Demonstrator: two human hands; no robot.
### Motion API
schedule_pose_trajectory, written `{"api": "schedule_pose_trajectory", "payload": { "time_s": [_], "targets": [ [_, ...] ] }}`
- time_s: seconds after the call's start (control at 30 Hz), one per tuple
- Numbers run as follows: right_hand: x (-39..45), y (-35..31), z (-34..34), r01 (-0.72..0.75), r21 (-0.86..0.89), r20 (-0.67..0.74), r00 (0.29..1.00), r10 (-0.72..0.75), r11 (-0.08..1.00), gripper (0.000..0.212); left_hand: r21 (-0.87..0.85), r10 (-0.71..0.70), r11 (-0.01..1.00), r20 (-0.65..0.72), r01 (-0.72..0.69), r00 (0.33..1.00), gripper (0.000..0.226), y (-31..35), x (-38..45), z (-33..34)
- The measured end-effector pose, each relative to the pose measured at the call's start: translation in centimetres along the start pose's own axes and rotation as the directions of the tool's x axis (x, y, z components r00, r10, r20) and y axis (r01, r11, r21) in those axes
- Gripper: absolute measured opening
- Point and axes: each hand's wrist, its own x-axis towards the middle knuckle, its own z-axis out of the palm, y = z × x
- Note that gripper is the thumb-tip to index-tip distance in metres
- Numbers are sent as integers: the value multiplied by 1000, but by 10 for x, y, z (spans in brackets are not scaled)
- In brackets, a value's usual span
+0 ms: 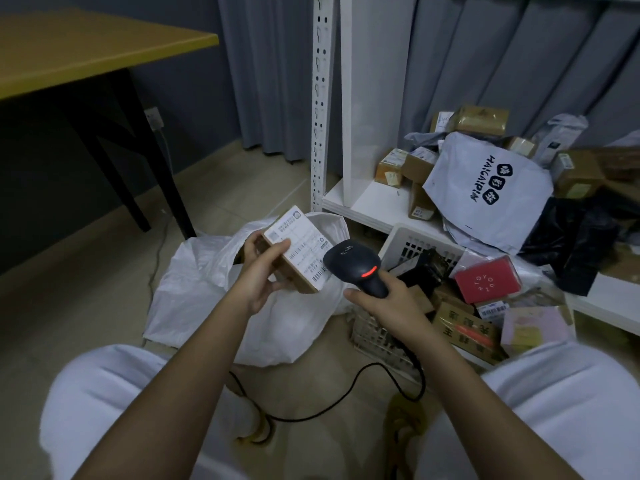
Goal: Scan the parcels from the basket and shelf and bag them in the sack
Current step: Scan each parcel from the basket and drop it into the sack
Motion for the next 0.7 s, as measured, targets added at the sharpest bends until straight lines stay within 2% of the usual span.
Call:
{"api": "schedule_pose_trajectory", "payload": {
  "time_s": [0.2,0.33,0.4,0.7],
  "targets": [
    [-7,-14,-6,-10,-110,110,994,22,994,41,33,19,999,-26,-18,999,49,0,12,-4],
    [-12,-24,-15,28,-145,130,991,-9,989,32,44,36,998,-47,-34,998,49,-1,19,-6],
    [-12,-24,-16,30,-177,143,990,-5,984,20,72,44,997,-49,-40,998,48,-2,21,-8],
    [-8,-22,-13,-54,-319,73,994,81,946,33,75,53,996,-59,-48,997,47,-5,24,-13]
  ]
}}
